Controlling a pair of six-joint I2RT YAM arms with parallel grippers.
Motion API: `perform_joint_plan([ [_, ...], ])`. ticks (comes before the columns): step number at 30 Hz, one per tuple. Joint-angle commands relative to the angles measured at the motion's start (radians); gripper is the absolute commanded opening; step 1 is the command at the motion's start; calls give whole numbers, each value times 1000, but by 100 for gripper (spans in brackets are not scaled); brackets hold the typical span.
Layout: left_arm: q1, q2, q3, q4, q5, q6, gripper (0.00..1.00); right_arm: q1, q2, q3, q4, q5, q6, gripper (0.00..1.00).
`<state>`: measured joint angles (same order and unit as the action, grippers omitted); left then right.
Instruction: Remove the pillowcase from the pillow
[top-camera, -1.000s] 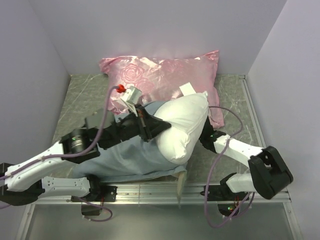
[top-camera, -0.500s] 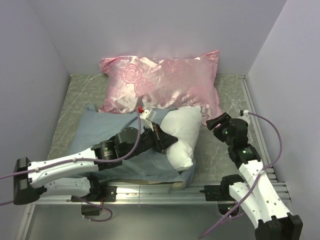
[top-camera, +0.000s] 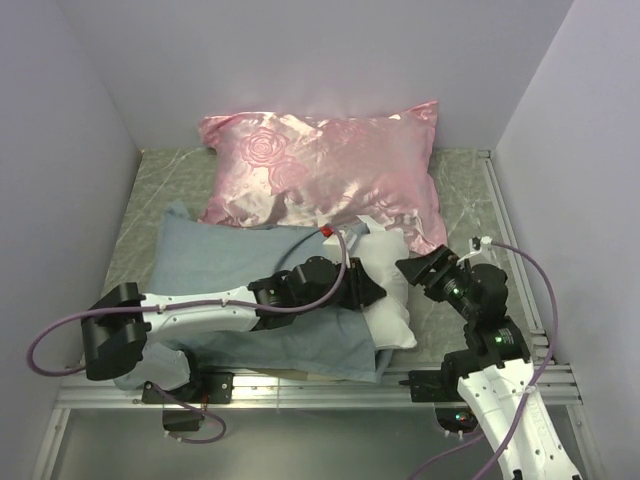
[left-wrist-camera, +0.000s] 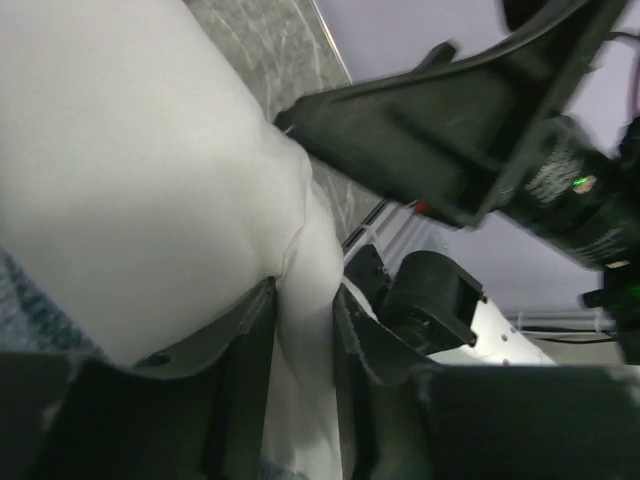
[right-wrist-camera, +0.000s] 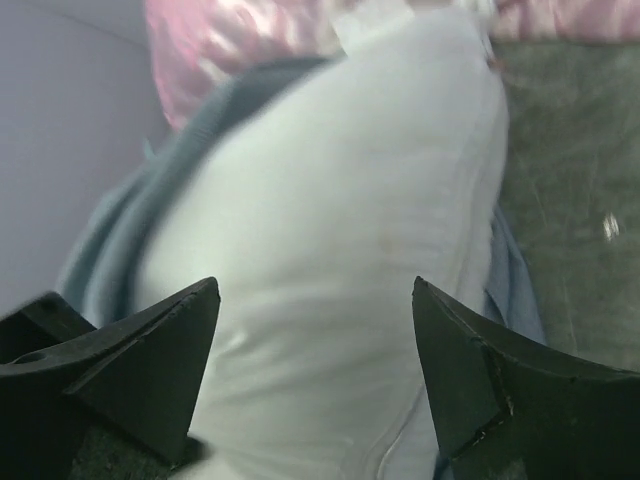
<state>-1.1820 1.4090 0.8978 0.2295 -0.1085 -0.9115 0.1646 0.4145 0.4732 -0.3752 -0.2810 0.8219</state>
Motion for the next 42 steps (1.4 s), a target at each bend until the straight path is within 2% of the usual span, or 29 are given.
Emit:
perform_joint_plan([
  [1,5,18,58,80,42,-30,36,-4,-26,-77,-16,-73,0,85],
  [3,-8,10,70,68,46,-24,51,-2,-26,-97,-21,-61,-23,86],
  [6,-39,-22,95,5,29,-4,59,-5,-22,-114,13,-69,-36,89],
  [10,-50,-79,124,-165,-52,-21,59,-4,-29,-139,74,-151,-33,91],
  [15,-51,-154,147,-520,-376,-72,52,-5,-91,-180,114,-219,-21,92],
  [17,-51,-194,116,-568,-425,-89,55,-4,-106,-182,120,-236,-20,94],
  [20,-41,-209,72,-527,-421,-64,58,-4,-77,-197,179,-311,-9,94],
  [23,-16,-128,78,-556,-402,-72,49,-4,-74,-228,272,-354,20,95],
  [24,-11,-95,75,-550,-387,-67,38,-2,-83,-229,277,-365,19,95],
  [26,1,-75,49,-500,-359,-67,29,-2,-80,-232,288,-386,7,96],
  [27,5,-67,41,-483,-341,-64,20,-2,-68,-232,292,-402,2,96],
  [30,13,-19,29,-443,-297,-64,9,-2,-75,-251,347,-432,25,96],
  [35,13,22,35,-392,-240,-55,3,9,-2,-254,348,-432,-12,96],
  [39,13,53,50,-360,-204,-43,2,58,62,-271,361,-350,-30,96],
  [41,9,71,73,-351,-186,-32,0,91,110,-265,372,-311,-24,91],
  [42,4,82,81,-346,-174,-20,0,104,124,-245,372,-296,-23,78],
])
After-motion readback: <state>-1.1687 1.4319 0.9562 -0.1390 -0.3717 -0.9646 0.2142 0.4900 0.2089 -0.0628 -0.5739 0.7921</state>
